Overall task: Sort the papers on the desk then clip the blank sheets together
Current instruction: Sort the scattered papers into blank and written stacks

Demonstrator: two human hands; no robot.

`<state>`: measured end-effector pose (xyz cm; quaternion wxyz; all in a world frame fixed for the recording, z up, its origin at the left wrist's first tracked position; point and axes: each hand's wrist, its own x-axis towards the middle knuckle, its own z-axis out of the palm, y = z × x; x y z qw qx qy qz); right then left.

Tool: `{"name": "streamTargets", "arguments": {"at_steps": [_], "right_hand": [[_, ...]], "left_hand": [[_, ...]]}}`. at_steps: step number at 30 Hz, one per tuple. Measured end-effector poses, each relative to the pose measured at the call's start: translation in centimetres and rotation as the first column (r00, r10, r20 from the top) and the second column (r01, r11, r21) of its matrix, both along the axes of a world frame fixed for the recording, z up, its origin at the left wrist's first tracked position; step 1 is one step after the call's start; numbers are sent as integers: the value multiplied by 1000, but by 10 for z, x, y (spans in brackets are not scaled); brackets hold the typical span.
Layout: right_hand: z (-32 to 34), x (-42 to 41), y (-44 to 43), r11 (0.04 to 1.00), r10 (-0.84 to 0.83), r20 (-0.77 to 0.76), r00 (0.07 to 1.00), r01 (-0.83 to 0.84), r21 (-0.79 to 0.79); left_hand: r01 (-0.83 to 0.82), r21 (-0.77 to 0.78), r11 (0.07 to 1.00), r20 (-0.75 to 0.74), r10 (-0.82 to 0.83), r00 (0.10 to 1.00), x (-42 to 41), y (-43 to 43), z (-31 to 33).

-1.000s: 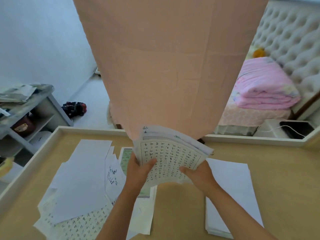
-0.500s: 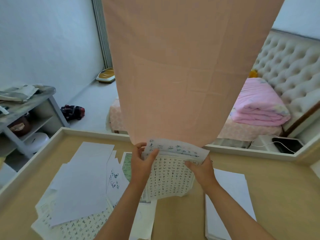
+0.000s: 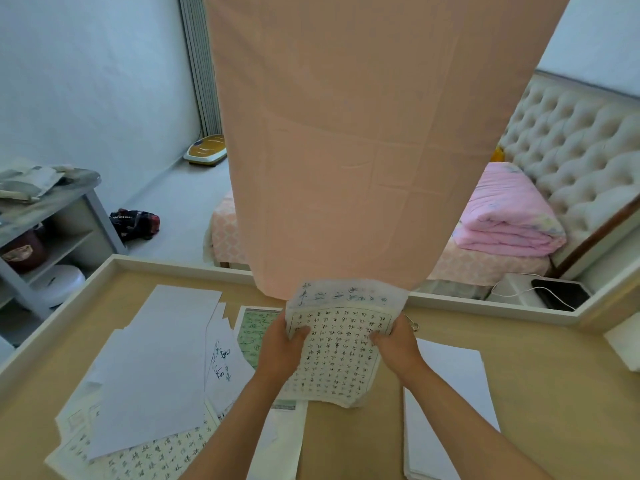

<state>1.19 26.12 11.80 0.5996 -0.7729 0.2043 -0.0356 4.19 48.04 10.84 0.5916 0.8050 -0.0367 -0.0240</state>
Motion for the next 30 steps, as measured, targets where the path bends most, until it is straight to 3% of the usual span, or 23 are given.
{"name": "streamTargets", "arguments": {"at_steps": [2, 3, 5, 6, 8, 10, 11, 14, 18, 19, 21, 23, 24, 26, 30], "right_hand": [[14, 1, -3, 992, -98, 154, 983, 109, -65], [22, 3, -5, 967, -102, 276, 956, 161, -198], [41, 7, -11, 838, 74, 457, 886, 193, -510], [53, 9, -11, 787, 193, 434, 880, 124, -604], [76, 12, -6, 736, 363, 217, 906, -136, -663], [81, 15, -1, 714, 369, -14, 929, -293, -636], [79, 17, -1, 751, 330, -43, 943, -290, -593], [67, 20, -9, 913, 202, 0, 979, -188, -361], [59, 13, -33, 990, 106, -36, 994, -109, -92], [57, 10, -39, 995, 87, -56, 995, -89, -44], [52, 4, -49, 997, 67, -77, 995, -64, 36], [44, -1, -55, 992, 42, -62, 997, -34, 122], [40, -3, -56, 986, 27, -48, 999, -19, 168], [30, -7, -54, 971, -6, 3, 1000, 5, 238], [8, -14, -37, 951, -11, 46, 999, -4, 310]], "left_hand": [[27, 136, 990, 104, -41, 994, 10, 4, 10], [42, 216, 975, 162, -79, 984, 15, 4, 16], [76, 361, 929, 262, -179, 948, 22, 2, 31], [82, 427, 901, 300, -226, 927, 24, -2, 39], [83, 544, 835, 338, -309, 889, 27, -10, 55], [95, 623, 776, 338, -378, 862, 31, -16, 66], [112, 653, 749, 317, -404, 858, 33, -18, 71], [221, 666, 712, 214, -467, 858, 40, -12, 74], [309, 780, 545, -55, -431, 901, 57, 32, 63], [333, 766, 550, -120, -386, 915, 61, 46, 60], [352, 636, 687, -201, -292, 935, 65, 72, 53], [252, 317, 914, -237, -181, 955, 65, 90, 43], [150, 102, 983, -251, -121, 960, 62, 95, 36], [-23, -244, 969, -285, -49, 957, 50, 94, 23], [-126, -360, 924, -304, 11, 953, 23, 71, -2]]}}
